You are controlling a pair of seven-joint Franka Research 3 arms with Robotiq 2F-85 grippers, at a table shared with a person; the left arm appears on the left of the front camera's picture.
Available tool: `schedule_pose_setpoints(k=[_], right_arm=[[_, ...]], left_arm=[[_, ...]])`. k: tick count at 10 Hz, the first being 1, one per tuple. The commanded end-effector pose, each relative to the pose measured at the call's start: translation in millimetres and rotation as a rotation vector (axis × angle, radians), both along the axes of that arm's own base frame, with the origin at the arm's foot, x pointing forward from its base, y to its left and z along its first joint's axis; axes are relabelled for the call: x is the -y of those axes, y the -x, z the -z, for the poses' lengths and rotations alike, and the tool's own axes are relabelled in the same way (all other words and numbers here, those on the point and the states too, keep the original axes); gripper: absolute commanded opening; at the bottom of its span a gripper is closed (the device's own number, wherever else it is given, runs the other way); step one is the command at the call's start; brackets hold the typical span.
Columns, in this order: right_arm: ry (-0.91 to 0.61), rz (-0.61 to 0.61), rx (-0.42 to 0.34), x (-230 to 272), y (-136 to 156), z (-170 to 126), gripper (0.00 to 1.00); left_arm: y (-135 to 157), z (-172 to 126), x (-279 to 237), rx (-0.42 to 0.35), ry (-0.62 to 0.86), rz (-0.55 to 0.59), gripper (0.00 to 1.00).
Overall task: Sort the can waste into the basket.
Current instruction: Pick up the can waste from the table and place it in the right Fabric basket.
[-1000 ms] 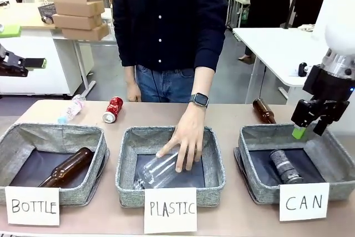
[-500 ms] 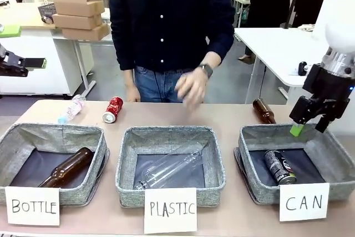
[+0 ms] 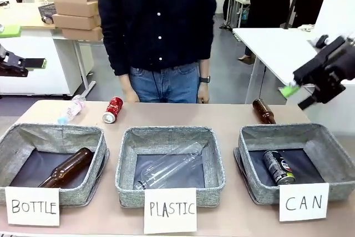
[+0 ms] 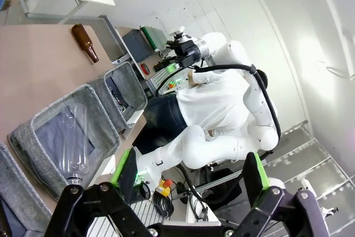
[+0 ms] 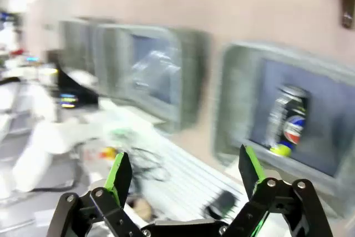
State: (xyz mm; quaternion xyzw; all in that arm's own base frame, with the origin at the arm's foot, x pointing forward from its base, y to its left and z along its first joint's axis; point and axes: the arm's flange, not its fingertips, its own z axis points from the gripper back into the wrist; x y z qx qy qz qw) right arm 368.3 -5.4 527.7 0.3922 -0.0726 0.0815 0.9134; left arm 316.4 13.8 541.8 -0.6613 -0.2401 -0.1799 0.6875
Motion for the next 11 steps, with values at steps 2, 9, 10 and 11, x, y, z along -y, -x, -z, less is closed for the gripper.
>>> schedule_pose_setpoints(k=[2,9,10,11], right_arm=[[-0.844,-0.07,0.159,20.4,-4.5,9.4,1.0],[-0.167,0.015,0.019,8.4,-0.3,-6.5,1.0],[-0.167,0.015,0.019,8.4,-0.3,-6.5,1.0],[-0.167,0.015,0.019,8.4,-0.3,-6.5,1.0]], left_arm=[[-0.5,-1.1,1.9,0.022,0.025,0.002,1.0],[-0.5,-1.1,1.9,0.022,0.025,0.002,1.0],[-0.5,-1.1,1.9,0.022,0.025,0.002,1.0],[-0.5,-1.1,1.9,0.022,0.025,0.002,1.0]])
